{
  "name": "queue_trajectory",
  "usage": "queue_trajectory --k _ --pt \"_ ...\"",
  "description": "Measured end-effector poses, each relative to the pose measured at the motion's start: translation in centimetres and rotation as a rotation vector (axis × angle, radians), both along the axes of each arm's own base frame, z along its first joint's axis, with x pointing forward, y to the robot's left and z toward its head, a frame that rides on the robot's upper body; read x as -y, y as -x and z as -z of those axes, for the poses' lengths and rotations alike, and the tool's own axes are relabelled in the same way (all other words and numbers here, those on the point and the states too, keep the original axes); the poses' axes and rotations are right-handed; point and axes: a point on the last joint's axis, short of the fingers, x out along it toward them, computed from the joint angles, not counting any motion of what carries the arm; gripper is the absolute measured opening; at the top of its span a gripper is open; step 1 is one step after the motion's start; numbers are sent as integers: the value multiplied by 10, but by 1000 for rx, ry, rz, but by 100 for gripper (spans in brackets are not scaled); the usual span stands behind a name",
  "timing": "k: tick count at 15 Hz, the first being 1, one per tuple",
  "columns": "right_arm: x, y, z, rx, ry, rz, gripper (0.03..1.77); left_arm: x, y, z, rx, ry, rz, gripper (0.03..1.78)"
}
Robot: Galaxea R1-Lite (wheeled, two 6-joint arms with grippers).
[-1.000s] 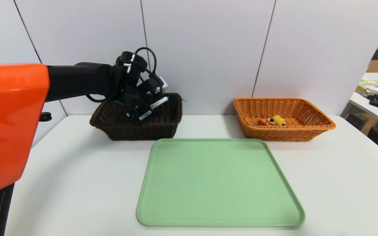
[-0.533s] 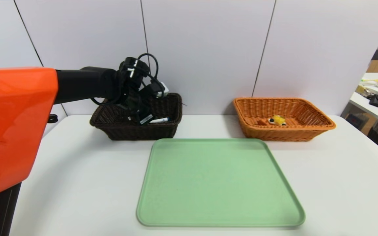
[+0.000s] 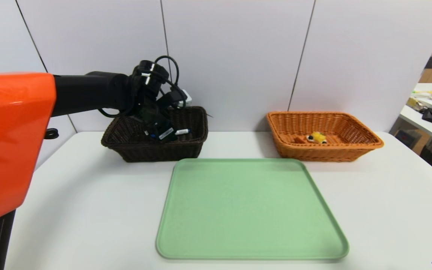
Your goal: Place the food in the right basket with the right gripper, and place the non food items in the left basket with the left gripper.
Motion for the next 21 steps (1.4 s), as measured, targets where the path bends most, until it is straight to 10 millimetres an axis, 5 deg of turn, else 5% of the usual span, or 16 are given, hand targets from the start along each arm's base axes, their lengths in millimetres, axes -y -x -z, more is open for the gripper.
queue_trajectory --k 9,14,21 --pt "-2 -3 -2 -2 7 -10 170 -20 42 -79 175 101 -5 159" --pt "-2 -4 -5 11 6 -6 170 -44 93 -121 208 142 -57 164" --pt "1 -1 -13 62 12 24 170 -90 182 -113 113 199 -193 167"
